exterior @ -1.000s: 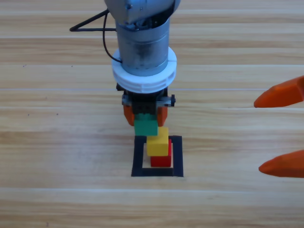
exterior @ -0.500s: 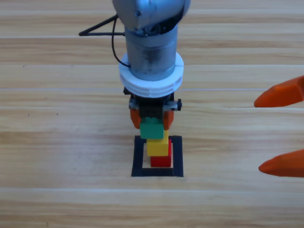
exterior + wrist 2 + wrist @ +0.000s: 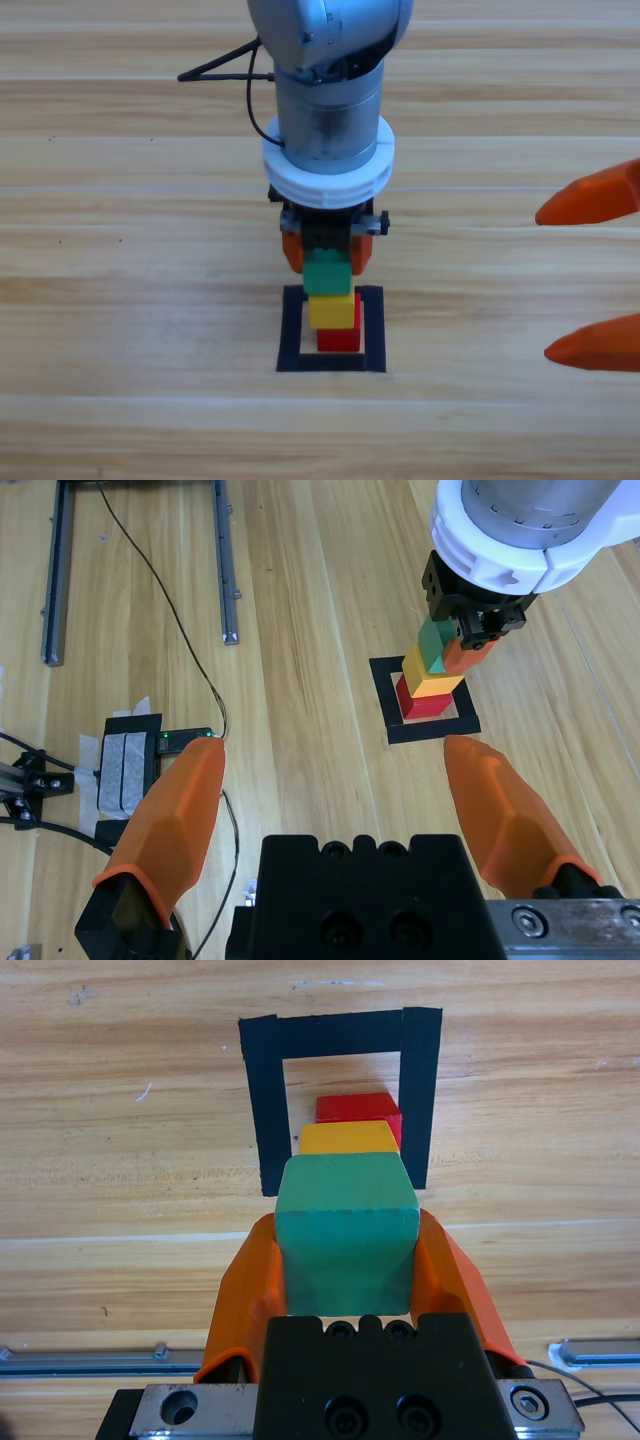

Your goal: Stack the blocks in the rectangular block: red at the bottom, yellow in the middle, green on top

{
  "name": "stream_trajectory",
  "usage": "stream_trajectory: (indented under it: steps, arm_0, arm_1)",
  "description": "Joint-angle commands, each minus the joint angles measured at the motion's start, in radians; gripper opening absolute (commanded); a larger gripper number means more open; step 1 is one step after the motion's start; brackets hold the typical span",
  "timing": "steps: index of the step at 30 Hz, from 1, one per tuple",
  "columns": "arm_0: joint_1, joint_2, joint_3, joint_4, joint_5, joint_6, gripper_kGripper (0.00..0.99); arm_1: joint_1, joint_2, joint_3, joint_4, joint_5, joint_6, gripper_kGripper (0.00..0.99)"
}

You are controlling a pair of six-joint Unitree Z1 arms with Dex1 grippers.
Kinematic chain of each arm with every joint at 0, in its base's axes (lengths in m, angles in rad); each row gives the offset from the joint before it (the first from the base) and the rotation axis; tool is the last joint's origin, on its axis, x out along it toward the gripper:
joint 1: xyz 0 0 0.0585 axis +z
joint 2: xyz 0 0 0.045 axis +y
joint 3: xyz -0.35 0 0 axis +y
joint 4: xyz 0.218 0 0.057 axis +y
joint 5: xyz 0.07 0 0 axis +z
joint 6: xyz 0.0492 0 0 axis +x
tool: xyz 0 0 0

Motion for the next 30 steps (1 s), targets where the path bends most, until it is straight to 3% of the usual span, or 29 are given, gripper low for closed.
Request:
stream_trajectory:
  steps: [1,30]
  arm_0:
    - [-0.025,0.047,-0.007,0.005,-0.009,-0.008,0.011]
    - [-0.026,0.084,-0.028,0.003,-0.011,-0.007,0.011]
  arm_1:
    - [0.003,0.009,0.024,0.001,-0.020,-0.002,0.969]
    - [0.003,0.009,0.025,0.001,-0.022,-0.002,0.969]
